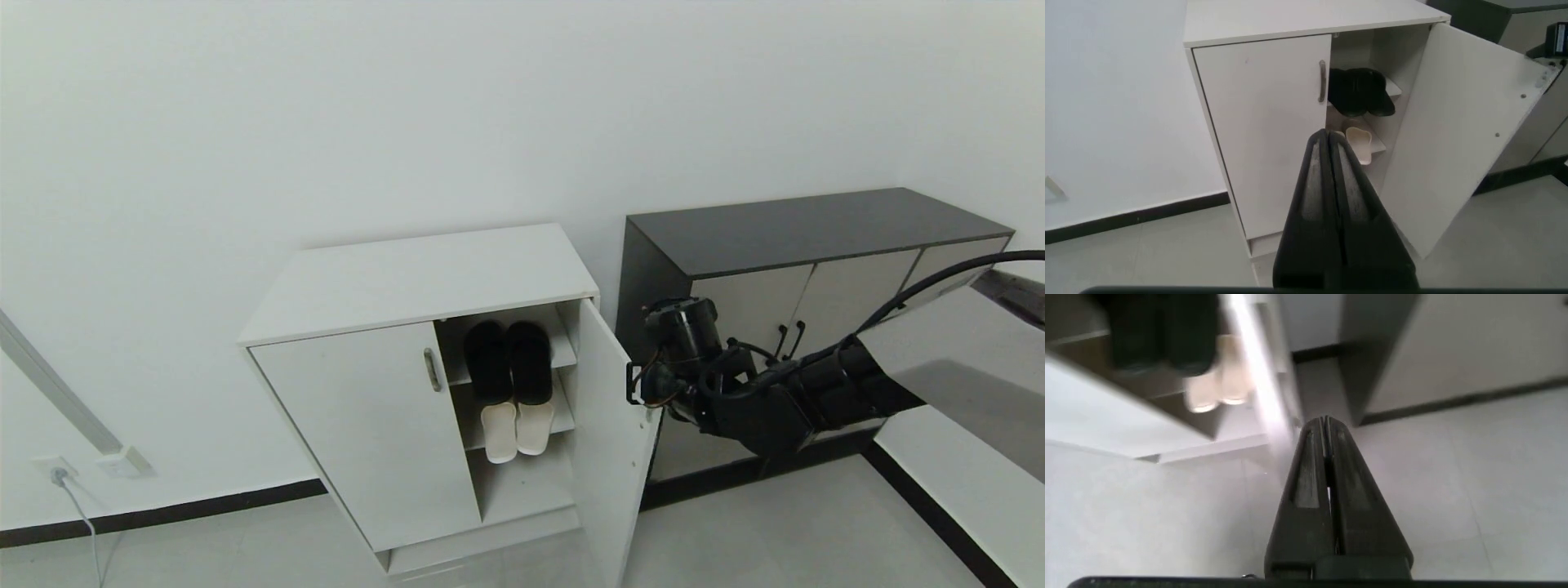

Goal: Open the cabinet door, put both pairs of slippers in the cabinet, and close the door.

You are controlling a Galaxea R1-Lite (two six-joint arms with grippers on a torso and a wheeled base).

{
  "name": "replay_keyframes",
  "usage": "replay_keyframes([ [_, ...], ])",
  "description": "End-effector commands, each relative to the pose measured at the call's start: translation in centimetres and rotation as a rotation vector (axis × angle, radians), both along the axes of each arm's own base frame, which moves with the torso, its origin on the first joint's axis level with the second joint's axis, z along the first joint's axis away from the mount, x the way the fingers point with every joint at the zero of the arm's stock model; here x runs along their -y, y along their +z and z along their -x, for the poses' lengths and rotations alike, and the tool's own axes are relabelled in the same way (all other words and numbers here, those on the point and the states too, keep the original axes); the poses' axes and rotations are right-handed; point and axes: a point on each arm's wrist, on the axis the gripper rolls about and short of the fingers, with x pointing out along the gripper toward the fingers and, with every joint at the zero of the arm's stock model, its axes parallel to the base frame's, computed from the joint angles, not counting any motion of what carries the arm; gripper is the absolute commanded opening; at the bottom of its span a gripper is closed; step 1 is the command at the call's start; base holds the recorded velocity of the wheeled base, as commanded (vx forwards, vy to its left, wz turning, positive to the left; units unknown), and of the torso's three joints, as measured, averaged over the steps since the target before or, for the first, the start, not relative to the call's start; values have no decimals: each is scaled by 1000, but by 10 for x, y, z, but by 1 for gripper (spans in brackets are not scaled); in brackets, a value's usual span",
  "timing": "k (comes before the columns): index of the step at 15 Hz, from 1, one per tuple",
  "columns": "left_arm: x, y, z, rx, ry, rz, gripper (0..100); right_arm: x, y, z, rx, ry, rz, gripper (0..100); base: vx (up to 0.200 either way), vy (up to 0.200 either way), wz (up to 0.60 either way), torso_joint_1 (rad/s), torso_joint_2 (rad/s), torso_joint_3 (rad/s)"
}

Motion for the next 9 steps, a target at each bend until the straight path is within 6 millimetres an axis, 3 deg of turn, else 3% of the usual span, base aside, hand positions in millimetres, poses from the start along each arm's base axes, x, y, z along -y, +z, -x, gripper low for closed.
replay_keyframes([
  [1, 0, 0, 0, -1, 0, 0, 0, -12, 11, 18, 16, 50, -11, 0, 0, 0, 0, 0, 0, 0],
  [6, 0, 0, 0, -1, 0, 0, 0, -34, 22, 63, 13, 246, -74, 0, 0, 0, 0, 0, 0, 0],
  [9, 0, 0, 0, -1, 0, 0, 0, -31, 21, 63, 33, 249, -81, 0, 0, 0, 0, 0, 0, 0],
])
